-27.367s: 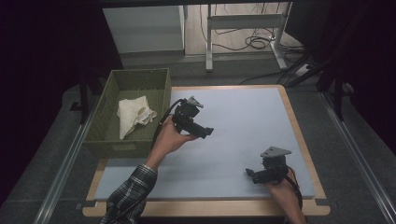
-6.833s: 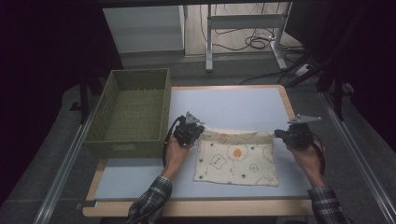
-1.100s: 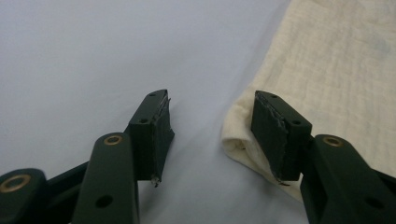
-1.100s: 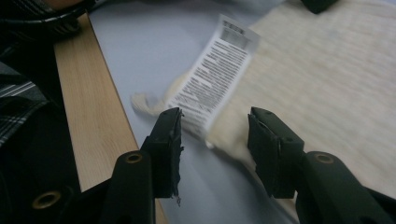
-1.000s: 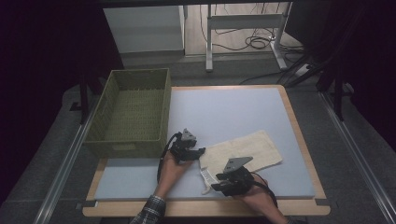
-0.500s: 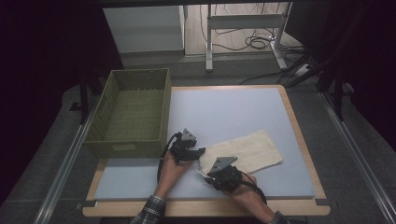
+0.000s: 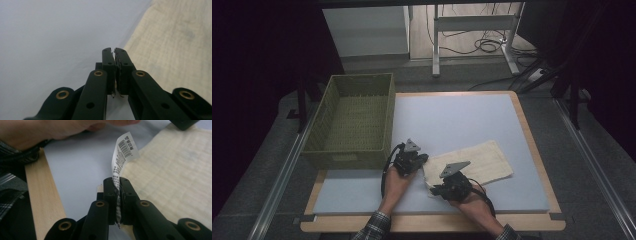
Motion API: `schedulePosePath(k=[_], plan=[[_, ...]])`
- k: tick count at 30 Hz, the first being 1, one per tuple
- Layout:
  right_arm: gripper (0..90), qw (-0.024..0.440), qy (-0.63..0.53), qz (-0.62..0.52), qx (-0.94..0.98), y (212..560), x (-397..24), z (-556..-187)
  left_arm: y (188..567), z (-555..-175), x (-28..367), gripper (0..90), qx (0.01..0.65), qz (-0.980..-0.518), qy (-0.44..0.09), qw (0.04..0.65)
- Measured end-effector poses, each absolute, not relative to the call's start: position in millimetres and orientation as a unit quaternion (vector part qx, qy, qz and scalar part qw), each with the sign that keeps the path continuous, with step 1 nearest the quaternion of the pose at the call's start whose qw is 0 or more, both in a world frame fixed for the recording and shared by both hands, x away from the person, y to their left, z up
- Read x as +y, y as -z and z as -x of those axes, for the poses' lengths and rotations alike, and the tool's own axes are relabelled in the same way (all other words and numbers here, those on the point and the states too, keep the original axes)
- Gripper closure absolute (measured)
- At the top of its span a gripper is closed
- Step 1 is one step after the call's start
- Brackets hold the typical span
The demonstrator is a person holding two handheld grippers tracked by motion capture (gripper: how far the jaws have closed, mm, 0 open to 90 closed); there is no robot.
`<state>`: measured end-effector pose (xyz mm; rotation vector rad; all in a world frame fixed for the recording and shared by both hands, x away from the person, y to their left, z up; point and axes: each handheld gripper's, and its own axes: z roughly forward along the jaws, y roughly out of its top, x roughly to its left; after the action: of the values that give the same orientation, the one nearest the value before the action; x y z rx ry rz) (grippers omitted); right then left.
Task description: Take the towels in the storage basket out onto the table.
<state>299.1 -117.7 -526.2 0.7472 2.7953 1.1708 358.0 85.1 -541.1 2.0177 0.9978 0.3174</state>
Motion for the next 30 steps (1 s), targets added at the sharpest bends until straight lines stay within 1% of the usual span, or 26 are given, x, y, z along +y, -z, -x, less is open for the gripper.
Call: schedulePosePath(k=[2, 6, 10, 17, 18, 23, 29, 30], plan=[[85.3, 0.009, -0.379, -0.233, 0.896, 524.6, -113.0, -298.1, 539.7, -355.0, 88.3, 87.3, 0.401, -0.803, -0.133, 0.419], [85.3, 0.01, -0.386, -0.227, 0.894, 520.4, -111.1, -296.3, 536.4, -354.9, 92.2, 87.3, 0.404, -0.797, -0.129, 0.43], [85.2, 0.01, -0.407, -0.237, 0.882, 512.2, -122.6, -295.5, 527.5, -357.6, 85.4, 87.2, 0.391, -0.797, -0.132, 0.44], [84.9, 0.025, -0.429, -0.254, 0.867, 500.2, -147.1, -296.3, 514.3, -364.7, 64.1, 87.1, 0.363, -0.805, -0.147, 0.445], [84.8, 0.032, -0.431, -0.262, 0.863, 497.5, -157.0, -297.4, 511.5, -368.2, 56.3, 87.1, 0.356, -0.809, -0.15, 0.443], [84.6, 0.041, -0.438, -0.288, 0.851, 496.3, -180.8, -302.1, 508.0, -377.1, 36.9, 87.0, 0.345, -0.816, -0.154, 0.438], [84.5, 0.05, -0.442, -0.308, 0.841, 496.8, -199.6, -304.8, 507.1, -385.0, 17.0, 87.0, 0.332, -0.823, -0.158, 0.433], [84.5, 0.052, -0.441, -0.317, 0.838, 497.2, -208.0, -305.9, 506.5, -387.7, 8.7, 87.0, 0.328, -0.825, -0.158, 0.432]])
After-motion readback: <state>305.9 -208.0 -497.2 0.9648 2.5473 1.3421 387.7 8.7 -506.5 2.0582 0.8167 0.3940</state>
